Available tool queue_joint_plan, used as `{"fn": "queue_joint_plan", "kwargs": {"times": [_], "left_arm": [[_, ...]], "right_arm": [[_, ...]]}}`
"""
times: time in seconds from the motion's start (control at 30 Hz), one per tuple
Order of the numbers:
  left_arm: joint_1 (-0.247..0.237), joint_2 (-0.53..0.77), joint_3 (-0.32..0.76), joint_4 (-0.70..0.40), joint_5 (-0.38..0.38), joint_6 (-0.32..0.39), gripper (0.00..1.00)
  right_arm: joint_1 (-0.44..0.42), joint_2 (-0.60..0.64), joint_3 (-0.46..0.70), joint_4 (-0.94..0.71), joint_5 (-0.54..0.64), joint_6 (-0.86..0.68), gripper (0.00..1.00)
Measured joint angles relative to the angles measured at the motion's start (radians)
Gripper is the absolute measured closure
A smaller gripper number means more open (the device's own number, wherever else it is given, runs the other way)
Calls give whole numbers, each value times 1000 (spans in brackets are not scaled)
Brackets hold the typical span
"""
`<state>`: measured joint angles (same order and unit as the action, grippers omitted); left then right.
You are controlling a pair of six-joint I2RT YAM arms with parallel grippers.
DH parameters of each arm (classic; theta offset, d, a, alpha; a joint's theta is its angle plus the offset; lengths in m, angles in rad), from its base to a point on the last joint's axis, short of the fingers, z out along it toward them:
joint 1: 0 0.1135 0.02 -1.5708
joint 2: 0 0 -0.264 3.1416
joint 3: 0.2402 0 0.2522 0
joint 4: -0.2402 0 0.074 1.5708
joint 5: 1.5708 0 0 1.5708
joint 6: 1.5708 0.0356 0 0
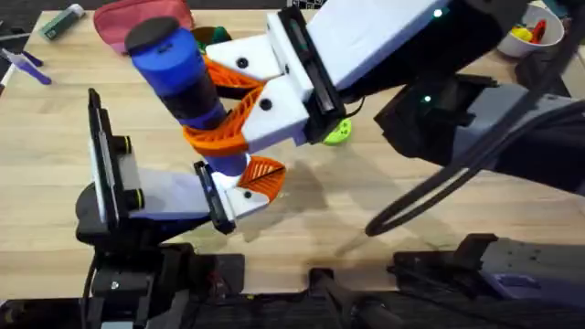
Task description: Pick up the gripper from the table and insert it into the empty holder that is missing its gripper. Then pick up a screw, insert it into the mounting hole, and use the screwdriver to tighten it. Finally, clean up the table by picking up the vegetable and placing it into the bucket.
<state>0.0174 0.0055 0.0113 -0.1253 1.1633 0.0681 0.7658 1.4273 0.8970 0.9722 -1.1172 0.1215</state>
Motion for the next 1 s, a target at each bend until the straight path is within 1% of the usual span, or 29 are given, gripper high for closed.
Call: {"fn": "queue_joint_plan", "kwargs": {"times": [1.0], "left_arm": [[0,0,0,0,0,0,983]], "right_arm": [[0,21,0,0,-3,-25,976]]}}
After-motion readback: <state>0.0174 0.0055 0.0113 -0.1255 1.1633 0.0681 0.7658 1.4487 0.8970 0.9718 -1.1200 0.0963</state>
